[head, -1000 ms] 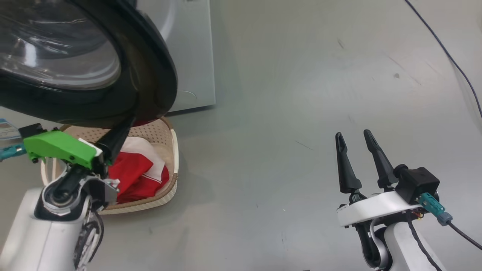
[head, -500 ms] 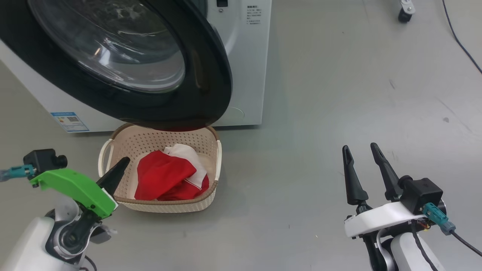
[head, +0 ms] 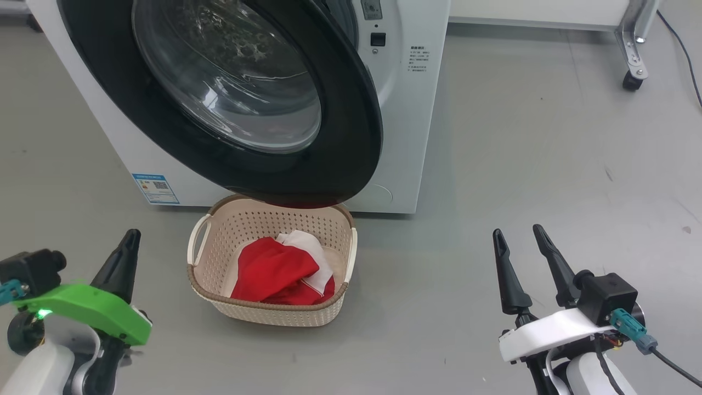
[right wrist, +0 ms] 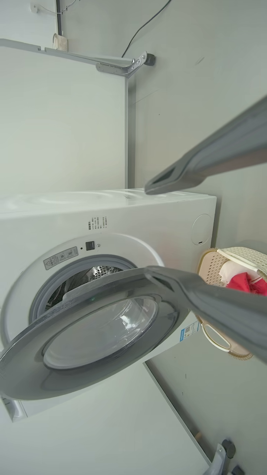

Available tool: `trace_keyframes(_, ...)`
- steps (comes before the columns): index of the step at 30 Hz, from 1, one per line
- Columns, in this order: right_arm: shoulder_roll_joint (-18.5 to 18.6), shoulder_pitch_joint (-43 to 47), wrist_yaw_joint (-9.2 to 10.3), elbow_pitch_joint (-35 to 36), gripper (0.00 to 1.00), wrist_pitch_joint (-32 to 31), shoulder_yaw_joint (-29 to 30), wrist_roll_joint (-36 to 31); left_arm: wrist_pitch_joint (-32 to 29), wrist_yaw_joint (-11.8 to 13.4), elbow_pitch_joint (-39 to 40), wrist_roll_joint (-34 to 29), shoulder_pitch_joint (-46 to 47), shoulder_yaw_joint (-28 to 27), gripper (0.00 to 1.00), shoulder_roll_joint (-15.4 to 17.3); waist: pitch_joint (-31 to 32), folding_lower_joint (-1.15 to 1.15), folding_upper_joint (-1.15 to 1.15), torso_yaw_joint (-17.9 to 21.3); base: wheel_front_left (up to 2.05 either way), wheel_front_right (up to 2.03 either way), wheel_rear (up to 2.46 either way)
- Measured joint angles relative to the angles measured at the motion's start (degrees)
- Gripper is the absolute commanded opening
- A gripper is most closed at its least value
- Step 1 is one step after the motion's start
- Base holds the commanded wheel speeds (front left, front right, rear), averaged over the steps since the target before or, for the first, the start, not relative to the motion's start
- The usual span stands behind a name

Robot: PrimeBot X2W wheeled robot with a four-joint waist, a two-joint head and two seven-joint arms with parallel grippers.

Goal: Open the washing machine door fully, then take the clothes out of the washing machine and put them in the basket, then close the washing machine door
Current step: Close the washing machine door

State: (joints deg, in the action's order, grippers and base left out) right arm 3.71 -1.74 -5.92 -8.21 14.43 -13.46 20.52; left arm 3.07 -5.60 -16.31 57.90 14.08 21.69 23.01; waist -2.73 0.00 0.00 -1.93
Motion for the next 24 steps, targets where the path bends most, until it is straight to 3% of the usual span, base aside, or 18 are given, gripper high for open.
trace_keyframes(9,-0.05,0.16,-0.08,0.0,1.0,0.0,-0.22,0.0,9.21,0.8,0.74,-7.7,-3.5,0.42,0.01,1.23,0.93,0.0,0.0,-0.45,0.0,0.0,0.0)
trace_keyframes(10,-0.07,0.24,-0.08,0.0,1.0,0.0,-0.21,0.0,10.25,1.29,0.87,-8.93,-3.81,0.71,0.11,1.32,0.96,0.0,0.0,-0.43,0.0,0.0,0.0)
trace_keyframes(11,-0.09,0.42,-0.08,0.02,1.0,0.0,-0.2,0.0,11.49,2.36,0.87,-11.57,-4.43,1.02,0.28,1.63,0.98,0.0,0.0,-0.38,0.0,0.0,0.0)
trace_keyframes(12,-0.09,0.62,-0.08,0.02,1.0,0.0,-0.19,0.0,11.62,2.65,0.82,-12.54,-4.8,1.11,0.78,1.83,0.95,0.0,0.0,-0.35,0.0,0.0,0.0)
trace_keyframes(13,-0.1,0.85,-0.09,0.02,1.0,0.0,-0.18,0.0,11.62,3.07,0.88,-13.49,-5.11,1.33,0.78,1.94,0.92,0.0,0.0,-0.32,0.0,0.0,0.0)
trace_keyframes(14,-0.11,1.01,-0.09,0.02,1.0,0.0,-0.16,0.0,11.62,3.49,0.99,-14.16,-5.45,1.53,1.0,1.9,0.88,0.0,0.0,-0.28,0.0,0.0,0.0)
trace_keyframes(24,-0.16,1.06,-0.32,0.34,1.0,0.0,0.3,-0.01,11.62,5.06,3.18,-17.15,-7.14,0.55,1.0,-0.51,0.16,0.0,0.0,0.13,0.0,0.0,0.0)
